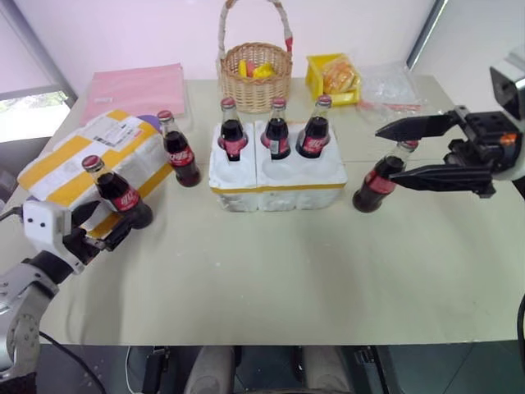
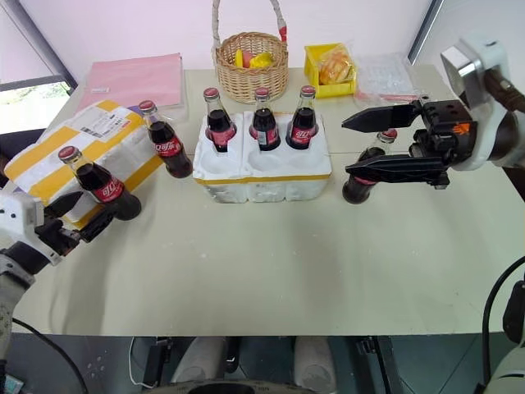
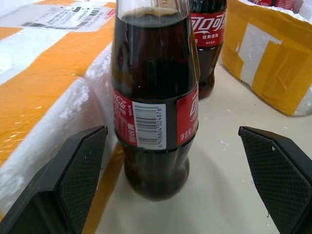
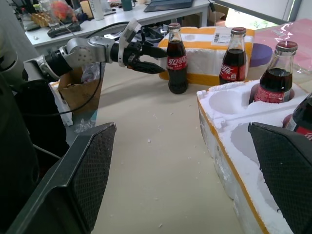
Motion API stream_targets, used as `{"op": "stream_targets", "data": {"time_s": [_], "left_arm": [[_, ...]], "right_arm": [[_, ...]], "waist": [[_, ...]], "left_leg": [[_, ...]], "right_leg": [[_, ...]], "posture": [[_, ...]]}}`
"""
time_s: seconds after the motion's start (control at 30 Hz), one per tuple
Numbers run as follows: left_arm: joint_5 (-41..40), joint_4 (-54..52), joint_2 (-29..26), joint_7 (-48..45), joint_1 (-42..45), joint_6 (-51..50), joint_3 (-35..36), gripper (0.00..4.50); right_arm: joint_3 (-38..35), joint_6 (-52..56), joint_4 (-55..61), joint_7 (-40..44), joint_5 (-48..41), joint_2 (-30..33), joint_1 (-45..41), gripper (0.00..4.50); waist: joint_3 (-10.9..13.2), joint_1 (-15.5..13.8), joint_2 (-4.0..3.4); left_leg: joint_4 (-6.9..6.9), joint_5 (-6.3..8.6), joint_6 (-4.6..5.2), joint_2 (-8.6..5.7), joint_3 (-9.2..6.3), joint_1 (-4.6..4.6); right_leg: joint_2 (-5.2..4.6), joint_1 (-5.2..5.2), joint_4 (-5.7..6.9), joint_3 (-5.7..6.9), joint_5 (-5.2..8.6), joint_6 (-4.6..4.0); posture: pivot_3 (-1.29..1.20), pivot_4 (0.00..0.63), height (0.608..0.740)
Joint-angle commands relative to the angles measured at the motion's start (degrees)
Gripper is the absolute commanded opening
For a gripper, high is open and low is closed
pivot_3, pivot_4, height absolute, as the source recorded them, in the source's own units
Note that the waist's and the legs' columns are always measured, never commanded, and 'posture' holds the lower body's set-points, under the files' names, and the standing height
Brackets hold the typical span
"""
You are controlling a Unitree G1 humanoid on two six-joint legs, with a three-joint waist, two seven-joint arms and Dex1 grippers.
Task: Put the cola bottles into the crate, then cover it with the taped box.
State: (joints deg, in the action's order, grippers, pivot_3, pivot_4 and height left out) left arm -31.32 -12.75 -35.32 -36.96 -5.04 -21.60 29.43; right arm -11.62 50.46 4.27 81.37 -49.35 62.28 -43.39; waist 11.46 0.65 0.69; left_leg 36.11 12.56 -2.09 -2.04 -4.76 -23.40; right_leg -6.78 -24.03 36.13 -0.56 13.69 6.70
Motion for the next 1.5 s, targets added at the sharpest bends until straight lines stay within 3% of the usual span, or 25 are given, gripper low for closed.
{"op": "stream_targets", "data": {"time_s": [0.03, 0.9, 1.03, 1.3, 1.5], "left_arm": [[1.1, 1.2, 0.0, 0.2, 2.5, 1.7, -1.5, 4.5], [4.1, 10.7, -0.3, -1.3, 12.1, 4.2, -6.2, 4.5], [3.8, 10.3, -0.6, -1.6, 12.1, 3.5, -5.9, 2.81], [1.6, 6.8, -3.5, -4.0, 10.6, -0.7, -5.0, 2.81], [-7.1, -1.3, -11.9, -12.9, 12.8, -10.7, -5.1, 2.81]], "right_arm": [[-2.4, -0.2, 1.6, -0.3, -1.3, 1.1, -0.6, 4.44], [-2.7, -0.4, 3.1, -3.9, -2.0, -0.7, 2.6, 4.44], [-2.6, -0.6, 3.1, -4.3, -2.1, -0.7, 2.6, 4.5], [-1.8, -1.4, 2.1, -4.7, -1.1, -1.3, 2.3, 4.5], [-1.8, -2.7, 1.9, -4.4, 0.3, -1.1, 3.7, 4.5]], "waist": [[0.0, 0.0, 0.0], [0.0, 0.0, 0.01], [0.0, 0.0, 0.01], [0.0, 0.1, 0.01], [0.1, 0.0, 0.18]], "left_leg": [[0.01, 0.0, 0.0, 0.0, 0.0, 0.0], [0.0, 0.0, 0.0, -0.02, -0.01, -0.01], [0.0, 0.0, 0.01, -0.02, 0.0, -0.01], [-0.01, 0.0, 0.0, -0.02, -0.01, -0.01], [-0.03, 0.0, 0.0, -0.01, -0.02, -0.08]], "right_leg": [[0.0, 0.01, 0.0, 0.0, 0.0, 0.01], [0.0, 0.0, -0.01, 0.0, -0.11, 0.21], [0.0, 0.01, -0.02, -0.01, -0.11, 0.2], [0.0, 0.0, -0.03, -0.01, -0.11, 0.19], [0.0, -0.07, -0.04, 0.0, -0.08, 0.16]], "posture": [[0.0, 0.15, 0.738], [0.0, 0.15, 0.738], [0.0, 0.15, 0.738], [0.0, 0.15, 0.738], [0.0, 0.15, 0.738]]}}
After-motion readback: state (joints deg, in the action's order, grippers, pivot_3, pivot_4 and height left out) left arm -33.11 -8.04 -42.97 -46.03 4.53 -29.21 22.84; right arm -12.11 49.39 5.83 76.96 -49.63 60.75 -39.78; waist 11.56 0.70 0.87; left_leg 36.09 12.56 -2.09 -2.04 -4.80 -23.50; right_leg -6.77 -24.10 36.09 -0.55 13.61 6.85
